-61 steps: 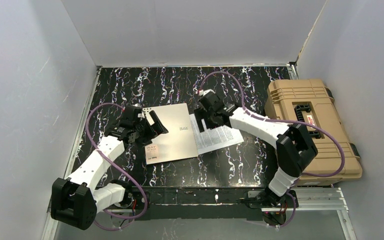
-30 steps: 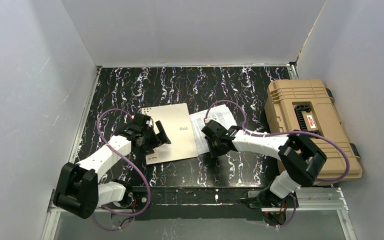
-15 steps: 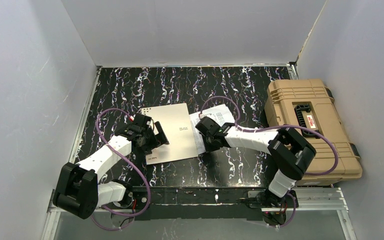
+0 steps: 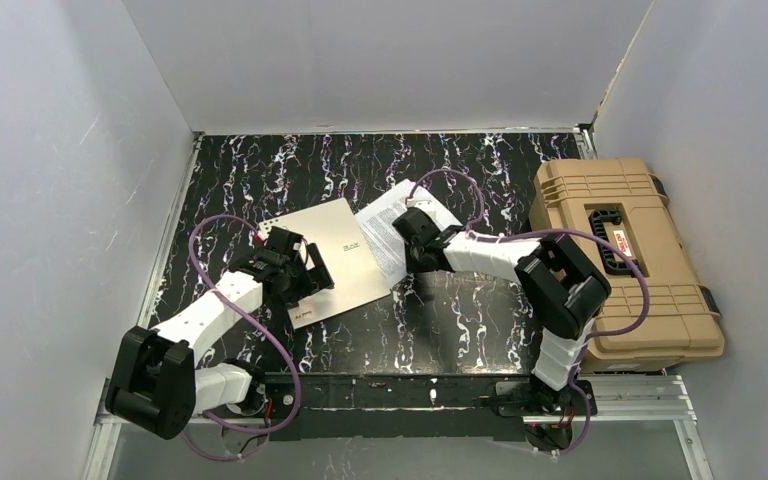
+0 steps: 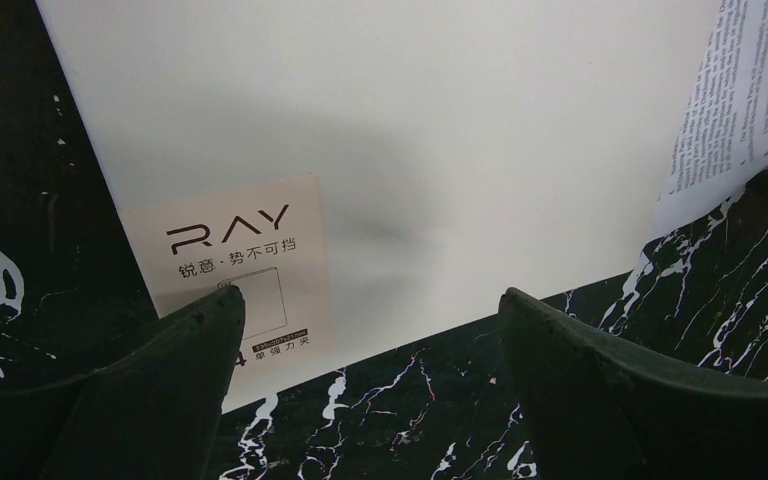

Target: Put the files into the folder

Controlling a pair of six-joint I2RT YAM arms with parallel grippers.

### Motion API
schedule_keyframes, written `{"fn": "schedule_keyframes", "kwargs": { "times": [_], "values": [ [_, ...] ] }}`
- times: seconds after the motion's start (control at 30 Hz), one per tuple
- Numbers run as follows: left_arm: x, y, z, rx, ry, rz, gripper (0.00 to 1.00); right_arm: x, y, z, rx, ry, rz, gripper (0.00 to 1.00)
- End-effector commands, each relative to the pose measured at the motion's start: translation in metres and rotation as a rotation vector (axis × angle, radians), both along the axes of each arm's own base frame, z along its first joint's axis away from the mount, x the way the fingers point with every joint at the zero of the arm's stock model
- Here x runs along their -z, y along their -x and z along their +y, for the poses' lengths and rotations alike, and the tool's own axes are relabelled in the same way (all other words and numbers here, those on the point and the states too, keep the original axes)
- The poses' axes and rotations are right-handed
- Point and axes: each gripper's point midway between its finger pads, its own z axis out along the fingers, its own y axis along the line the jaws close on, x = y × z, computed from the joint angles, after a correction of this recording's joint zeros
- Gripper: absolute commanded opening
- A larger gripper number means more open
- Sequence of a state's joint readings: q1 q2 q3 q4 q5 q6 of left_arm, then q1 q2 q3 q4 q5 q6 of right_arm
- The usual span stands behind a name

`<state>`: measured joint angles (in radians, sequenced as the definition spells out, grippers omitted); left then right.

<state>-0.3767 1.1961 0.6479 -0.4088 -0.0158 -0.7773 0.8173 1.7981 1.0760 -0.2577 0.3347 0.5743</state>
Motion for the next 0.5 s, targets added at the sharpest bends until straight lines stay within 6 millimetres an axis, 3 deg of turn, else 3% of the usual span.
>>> {"fn": "schedule_keyframes", "kwargs": {
  "times": [0.0,0.3,0.47],
  "values": [
    [0.014,0.022,0.021,-0.006,-0.101,0.084,0.98,0.034,-0.005,-0.030,0.068,0.096,0.068,0.01],
    [0.014,0.025,0.024,-0.007,-0.113,0.087,0.98,0.036,-0.033,-0.061,0.155,0.082,0.072,0.01],
    [0.010,0.026,0.026,-0.010,-0.119,0.075,0.98,0.016,-0.044,-0.064,0.157,0.052,0.042,0.01]
  ]
}}
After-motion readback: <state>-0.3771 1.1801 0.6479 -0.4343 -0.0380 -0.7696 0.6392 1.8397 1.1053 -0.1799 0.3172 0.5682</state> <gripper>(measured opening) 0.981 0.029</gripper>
